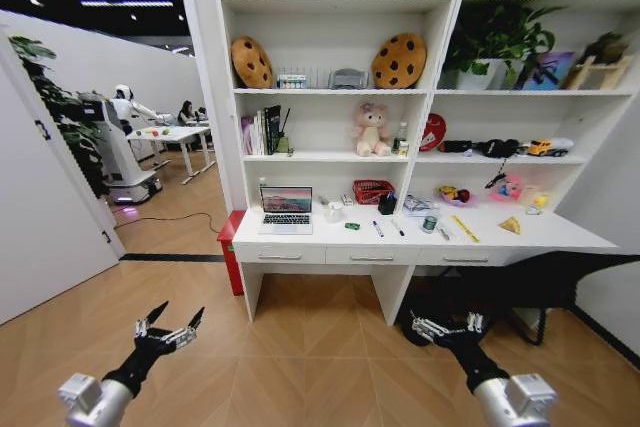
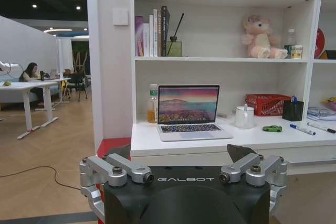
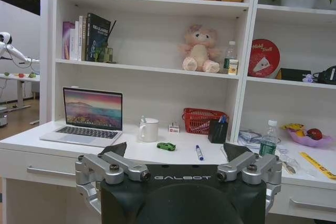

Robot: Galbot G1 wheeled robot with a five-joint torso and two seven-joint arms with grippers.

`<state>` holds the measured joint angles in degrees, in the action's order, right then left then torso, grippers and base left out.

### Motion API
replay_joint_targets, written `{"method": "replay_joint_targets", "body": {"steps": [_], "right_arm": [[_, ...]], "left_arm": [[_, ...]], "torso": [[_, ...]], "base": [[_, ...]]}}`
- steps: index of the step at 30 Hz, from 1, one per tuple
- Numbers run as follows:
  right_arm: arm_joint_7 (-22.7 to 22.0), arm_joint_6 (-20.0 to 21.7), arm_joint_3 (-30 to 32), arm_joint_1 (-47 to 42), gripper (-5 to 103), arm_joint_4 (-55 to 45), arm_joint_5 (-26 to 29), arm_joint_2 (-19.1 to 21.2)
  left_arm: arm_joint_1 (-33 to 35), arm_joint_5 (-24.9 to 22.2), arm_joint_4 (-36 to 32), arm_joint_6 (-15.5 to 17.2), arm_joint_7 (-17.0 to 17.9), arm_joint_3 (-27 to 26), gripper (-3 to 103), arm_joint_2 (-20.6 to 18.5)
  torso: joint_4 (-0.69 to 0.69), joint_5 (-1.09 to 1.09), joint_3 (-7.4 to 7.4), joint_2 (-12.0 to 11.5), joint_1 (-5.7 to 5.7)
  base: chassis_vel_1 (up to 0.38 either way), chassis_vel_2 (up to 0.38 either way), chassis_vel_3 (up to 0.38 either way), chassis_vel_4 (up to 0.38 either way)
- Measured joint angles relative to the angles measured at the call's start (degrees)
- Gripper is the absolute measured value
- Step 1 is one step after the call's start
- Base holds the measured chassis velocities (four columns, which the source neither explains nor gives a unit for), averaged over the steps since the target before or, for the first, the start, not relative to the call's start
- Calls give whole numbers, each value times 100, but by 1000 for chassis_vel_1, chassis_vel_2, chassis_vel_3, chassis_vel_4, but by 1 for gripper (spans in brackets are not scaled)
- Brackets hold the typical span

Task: Organize the objects on the table.

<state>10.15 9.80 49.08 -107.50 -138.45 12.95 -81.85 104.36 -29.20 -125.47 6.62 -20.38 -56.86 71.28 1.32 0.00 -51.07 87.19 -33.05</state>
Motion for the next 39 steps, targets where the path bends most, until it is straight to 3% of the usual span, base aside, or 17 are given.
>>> {"method": "replay_joint_targets", "body": {"steps": [14, 39], "right_arm": [[46, 0, 15, 15, 100, 8, -61, 12], [59, -34, 11, 14, 100, 29, -56, -11]], "left_arm": [[-27, 107, -35, 0, -28, 16, 100, 27], [-16, 157, -48, -15, -72, -3, 100, 57]], "torso": [[0, 0, 1, 1, 3], [-1, 1, 0, -1, -1]], "base": [[-43, 38, 33, -47], [-206, 209, 215, -206]]}}
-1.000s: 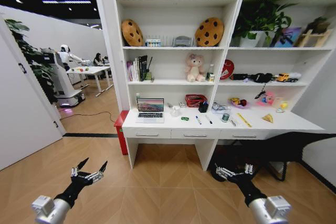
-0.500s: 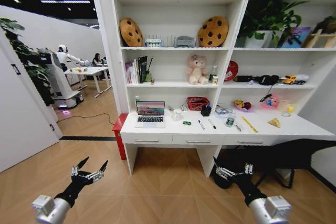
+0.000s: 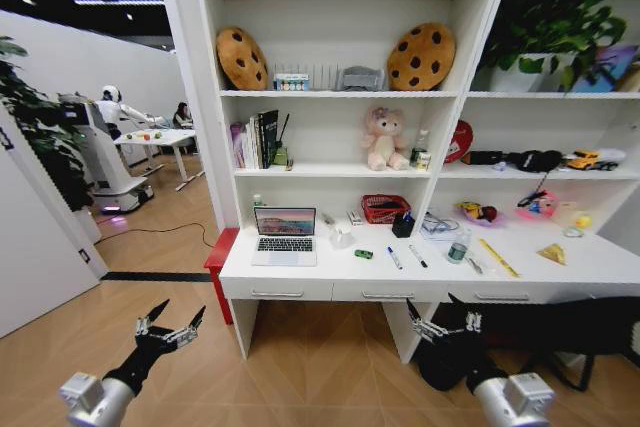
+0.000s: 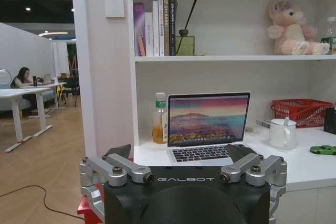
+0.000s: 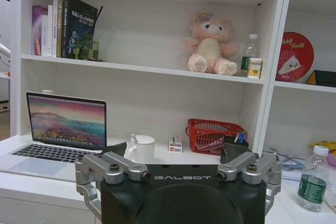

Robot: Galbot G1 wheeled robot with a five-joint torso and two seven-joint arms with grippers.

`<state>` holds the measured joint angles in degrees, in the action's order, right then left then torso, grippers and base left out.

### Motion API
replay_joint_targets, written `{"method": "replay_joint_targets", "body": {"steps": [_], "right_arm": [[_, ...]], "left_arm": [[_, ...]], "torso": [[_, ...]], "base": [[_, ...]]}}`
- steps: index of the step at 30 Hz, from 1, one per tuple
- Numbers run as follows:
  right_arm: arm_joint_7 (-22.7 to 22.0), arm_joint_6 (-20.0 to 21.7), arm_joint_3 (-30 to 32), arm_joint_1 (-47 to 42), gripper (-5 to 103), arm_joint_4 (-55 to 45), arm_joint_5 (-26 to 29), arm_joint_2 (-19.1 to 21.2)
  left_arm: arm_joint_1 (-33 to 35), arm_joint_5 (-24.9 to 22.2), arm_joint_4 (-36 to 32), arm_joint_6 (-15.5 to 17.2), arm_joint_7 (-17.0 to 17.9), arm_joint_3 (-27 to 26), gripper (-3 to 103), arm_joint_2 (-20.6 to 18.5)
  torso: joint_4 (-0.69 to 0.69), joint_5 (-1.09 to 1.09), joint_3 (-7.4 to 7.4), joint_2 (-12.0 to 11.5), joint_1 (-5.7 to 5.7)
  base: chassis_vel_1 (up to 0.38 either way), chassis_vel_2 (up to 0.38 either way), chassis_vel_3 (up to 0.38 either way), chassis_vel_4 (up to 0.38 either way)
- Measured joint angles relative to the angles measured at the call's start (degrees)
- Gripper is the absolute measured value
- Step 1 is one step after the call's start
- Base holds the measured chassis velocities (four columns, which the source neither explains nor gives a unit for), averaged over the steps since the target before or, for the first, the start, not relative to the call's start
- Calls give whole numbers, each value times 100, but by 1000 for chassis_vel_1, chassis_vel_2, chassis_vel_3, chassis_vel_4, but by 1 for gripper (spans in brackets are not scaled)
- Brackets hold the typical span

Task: Organize the objects on the table.

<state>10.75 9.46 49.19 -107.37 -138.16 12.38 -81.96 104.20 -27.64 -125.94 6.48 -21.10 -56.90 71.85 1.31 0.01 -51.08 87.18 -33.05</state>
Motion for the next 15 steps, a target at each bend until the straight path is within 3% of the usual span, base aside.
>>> {"method": "replay_joint_targets", "body": {"steps": [6, 10, 13, 15], "right_arm": [[5, -17, 0, -6, 100, 24, 1, -1], [7, -24, 0, -4, 100, 29, 1, -1], [10, -28, -4, -3, 100, 34, 0, -1], [12, -31, -9, -3, 100, 40, -8, -2]], "left_arm": [[8, 28, -1, 0, -1, 8, 100, 31], [13, 34, -1, 0, 0, 10, 100, 37], [13, 36, -6, 0, 0, 11, 100, 40], [5, 44, -13, 0, 2, 21, 100, 51]], "torso": [[-1, 4, 0, 1, 0], [0, -7, 0, 0, 0], [0, 4, 0, 1, 1], [1, -5, 0, 0, 0]], "base": [[-216, 216, 202, -214], [-199, 190, 190, -186], [-201, 170, 179, -182], [-153, 185, 174, -184]]}}
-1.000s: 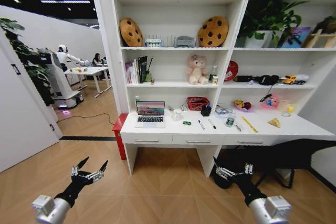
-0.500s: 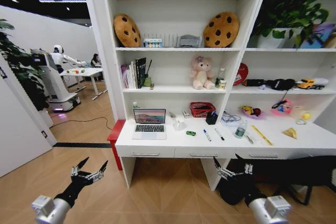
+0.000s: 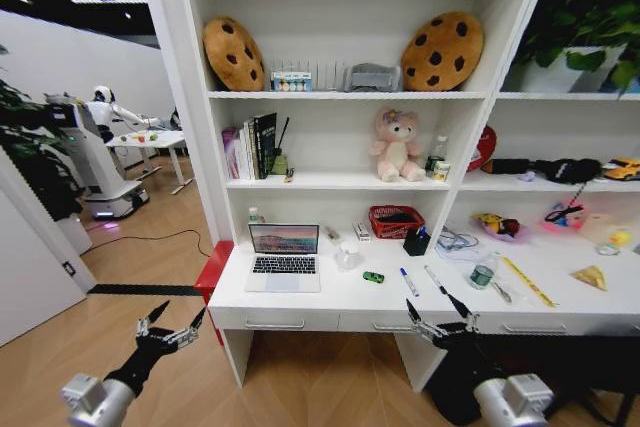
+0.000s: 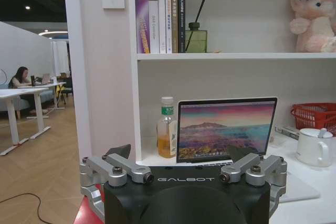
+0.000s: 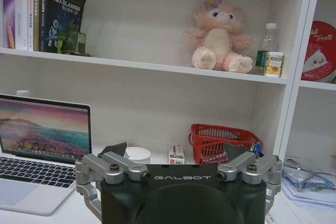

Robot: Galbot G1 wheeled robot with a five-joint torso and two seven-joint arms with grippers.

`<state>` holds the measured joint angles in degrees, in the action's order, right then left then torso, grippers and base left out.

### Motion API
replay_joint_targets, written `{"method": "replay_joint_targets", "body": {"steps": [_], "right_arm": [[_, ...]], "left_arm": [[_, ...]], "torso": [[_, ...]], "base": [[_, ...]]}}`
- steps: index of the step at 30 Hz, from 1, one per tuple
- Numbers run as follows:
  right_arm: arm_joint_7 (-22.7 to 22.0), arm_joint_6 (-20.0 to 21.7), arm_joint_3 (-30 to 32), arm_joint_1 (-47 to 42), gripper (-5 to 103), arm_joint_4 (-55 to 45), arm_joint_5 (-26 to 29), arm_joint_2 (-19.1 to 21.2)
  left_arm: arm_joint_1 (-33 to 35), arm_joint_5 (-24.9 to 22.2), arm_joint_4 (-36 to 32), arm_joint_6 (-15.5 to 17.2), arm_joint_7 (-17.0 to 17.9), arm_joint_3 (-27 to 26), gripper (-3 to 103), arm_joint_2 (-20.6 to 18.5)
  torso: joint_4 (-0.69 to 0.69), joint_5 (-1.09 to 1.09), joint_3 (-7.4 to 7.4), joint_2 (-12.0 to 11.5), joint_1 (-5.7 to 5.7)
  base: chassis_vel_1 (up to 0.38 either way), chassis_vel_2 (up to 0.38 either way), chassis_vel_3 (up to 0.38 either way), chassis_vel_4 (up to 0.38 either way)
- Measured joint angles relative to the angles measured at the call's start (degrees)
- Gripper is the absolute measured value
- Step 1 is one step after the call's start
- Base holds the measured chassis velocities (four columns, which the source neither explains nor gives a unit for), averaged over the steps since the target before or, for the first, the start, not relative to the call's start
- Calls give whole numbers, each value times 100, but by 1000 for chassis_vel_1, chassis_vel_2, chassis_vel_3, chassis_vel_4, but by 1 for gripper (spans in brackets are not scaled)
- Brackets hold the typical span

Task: Organize the objects on the table.

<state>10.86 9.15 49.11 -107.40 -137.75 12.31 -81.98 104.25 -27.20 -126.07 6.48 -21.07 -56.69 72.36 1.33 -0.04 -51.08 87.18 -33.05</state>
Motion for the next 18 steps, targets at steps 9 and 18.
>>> {"method": "replay_joint_targets", "body": {"steps": [9, 18], "right_arm": [[69, -188, -16, -8, 100, 104, -91, -1], [49, -202, -2, -27, 100, 122, -28, 7]], "left_arm": [[-66, 20, -31, 34, 28, 51, 100, 46], [-340, -46, -168, 202, 120, 147, 86, 11]], "torso": [[-1, 4, 0, -1, -2], [-2, 4, 1, 2, 4]], "base": [[-94, 98, 93, -85], [0, 0, 0, 0]]}}
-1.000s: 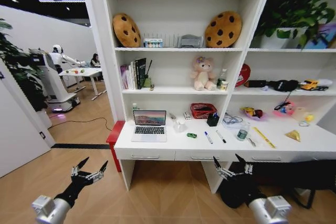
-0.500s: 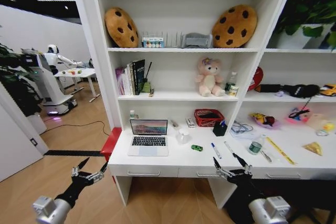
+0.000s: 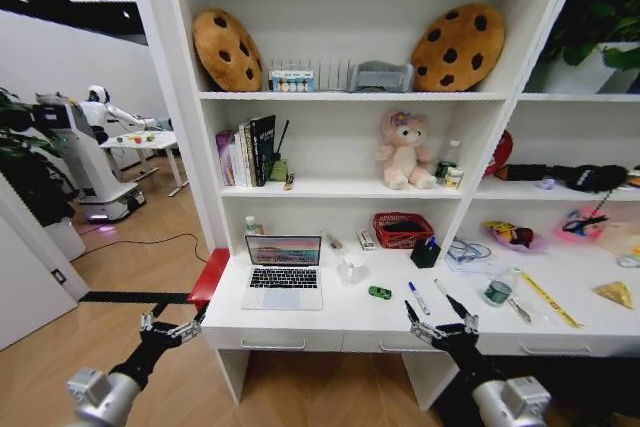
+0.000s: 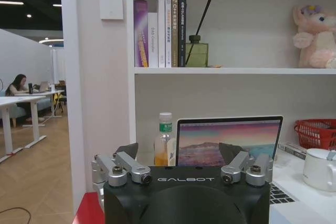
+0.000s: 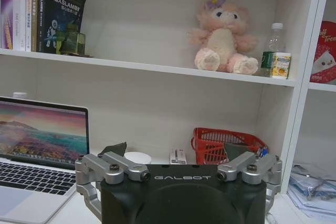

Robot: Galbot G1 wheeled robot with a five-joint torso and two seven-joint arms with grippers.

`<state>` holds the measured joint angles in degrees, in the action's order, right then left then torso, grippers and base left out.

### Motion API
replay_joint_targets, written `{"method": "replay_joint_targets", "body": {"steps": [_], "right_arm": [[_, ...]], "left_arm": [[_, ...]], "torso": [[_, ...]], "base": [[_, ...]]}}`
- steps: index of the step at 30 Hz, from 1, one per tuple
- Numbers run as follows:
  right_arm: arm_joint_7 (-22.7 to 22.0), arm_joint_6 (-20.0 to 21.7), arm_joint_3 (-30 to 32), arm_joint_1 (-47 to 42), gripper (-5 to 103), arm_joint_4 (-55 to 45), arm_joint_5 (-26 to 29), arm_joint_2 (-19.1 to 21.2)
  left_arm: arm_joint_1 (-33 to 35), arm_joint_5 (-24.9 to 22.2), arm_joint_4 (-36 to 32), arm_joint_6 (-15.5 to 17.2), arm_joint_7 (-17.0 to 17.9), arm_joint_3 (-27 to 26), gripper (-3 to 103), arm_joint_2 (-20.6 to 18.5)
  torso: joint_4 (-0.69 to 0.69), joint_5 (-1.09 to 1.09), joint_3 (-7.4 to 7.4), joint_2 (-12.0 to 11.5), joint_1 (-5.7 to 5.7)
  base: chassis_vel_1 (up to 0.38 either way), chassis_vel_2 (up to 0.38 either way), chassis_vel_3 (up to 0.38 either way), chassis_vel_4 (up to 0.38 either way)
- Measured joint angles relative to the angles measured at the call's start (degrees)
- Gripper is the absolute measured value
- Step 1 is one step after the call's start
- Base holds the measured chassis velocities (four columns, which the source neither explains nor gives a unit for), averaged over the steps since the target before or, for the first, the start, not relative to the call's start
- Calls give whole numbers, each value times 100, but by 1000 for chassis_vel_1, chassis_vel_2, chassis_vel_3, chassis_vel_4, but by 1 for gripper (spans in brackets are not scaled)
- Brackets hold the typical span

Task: Organize the objects on the table.

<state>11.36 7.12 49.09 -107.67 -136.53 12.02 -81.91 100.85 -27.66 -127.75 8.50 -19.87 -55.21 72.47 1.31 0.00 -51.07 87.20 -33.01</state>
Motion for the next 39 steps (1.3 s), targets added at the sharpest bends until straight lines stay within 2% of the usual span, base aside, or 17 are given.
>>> {"method": "replay_joint_targets", "body": {"steps": [2, 6, 7, 8, 9, 10, 11, 13, 14, 15, 17, 19, 22, 24, 32, 35, 39], "right_arm": [[-47, -4, 18, -34, 100, -1, 6, 39], [-66, -5, 19, -39, 100, -1, 10, 77], [-96, 4, 18, -22, 100, -1, 5, 202], [-116, 48, 5, 6, 100, -1, 3, 293], [-116, 48, 5, 6, 100, -1, 3, 293], [-130, 93, -13, 34, 100, -1, 3, 364], [-149, 145, -30, 70, 100, 2, 3, 440], [-167, 174, -39, 90, 100, 5, 22, 485], [-202, 215, -50, 107, 100, 6, 103, 564], [-231, 264, -55, 111, 100, -5, 192, 633], [-241, 299, -60, 119, 100, -16, 238, 668], [-246, 358, -95, 151, 100, -21, 273, 702], [-246, 397, -137, 191, 100, 5, 265, 702], [-244, 438, -208, 262, 100, 84, 202, 680], [-216, 451, -261, 352, 100, 178, 93, 609], [-201, 445, -235, 331, 100, 141, 89, 588], [-193, 440, -230, 321, 100, 122, 71, 563]], "left_arm": [[-135, -47, 22, 12, -13, 25, 76, -68], [-200, -73, 77, 13, -38, 40, 76, -100], [-424, -106, 315, 0, -168, 72, 65, -208], [-577, -138, 488, -19, -254, 86, 59, -290], [-577, -138, 488, -19, -254, 86, 59, -290], [-702, -176, 630, -23, -289, 101, 54, -375], [-868, -222, 815, -31, -331, 130, 43, -501], [-964, -248, 919, -35, -363, 152, 43, -591], [-1101, -293, 1071, -43, -405, 197, 38, -738], [-1189, -338, 1190, -61, -457, 242, 27, -867], [-1223, -383, 1255, -77, -519, 272, 27, -967], [-1235, -477, 1356, -137, -641, 322, 16, -1158], [-1234, -552, 1406, -190, -708, 378, 11, -1314], [-1290, -598, 1467, -241, -736, 513, 2, -1497], [-1743, -552, 1558, -246, -618, 1036, 0, -1654], [-2113, -475, 1640, -217, -604, 1494, 0, -1670], [-2378, -452, 1734, -210, -631, 1804, 0, -1696]], "torso": [[1, 1, 0, 0, -1], [1, 1, 0, 0, -2], [1, 0, -1, 0, -3], [1, 0, -1, -1, -3], [1, 0, -1, -1, -3], [0, 0, -1, -1, -3], [0, -1, -1, -1, -3], [1, 0, -1, -1, -4], [1, 0, -1, -1, -4], [1, -1, -1, -1, -4], [1, -1, -1, -2, -4], [1, 0, -1, -2, -4], [0, 0, -1, -2, -4], [0, 1, -1, -2, -4], [0, 0, -1, -1, -4], [0, 1, -1, -2, -4], [1, 0, -1, -2, -4]], "base": [[0, 0, 0, 0], [0, 0, 0, 0], [0, 0, 0, 0], [0, 0, 0, 0], [0, 0, 0, 0], [0, 0, 0, 0], [0, 0, 0, 0], [0, 0, 0, 0], [0, 0, 0, 0], [0, 0, 0, 0], [0, 0, 0, 0], [0, 0, 0, 0], [0, 0, 0, 0], [0, 0, 0, 0], [0, 0, 0, 0], [0, 0, 0, 0], [0, 0, 0, 0]]}}
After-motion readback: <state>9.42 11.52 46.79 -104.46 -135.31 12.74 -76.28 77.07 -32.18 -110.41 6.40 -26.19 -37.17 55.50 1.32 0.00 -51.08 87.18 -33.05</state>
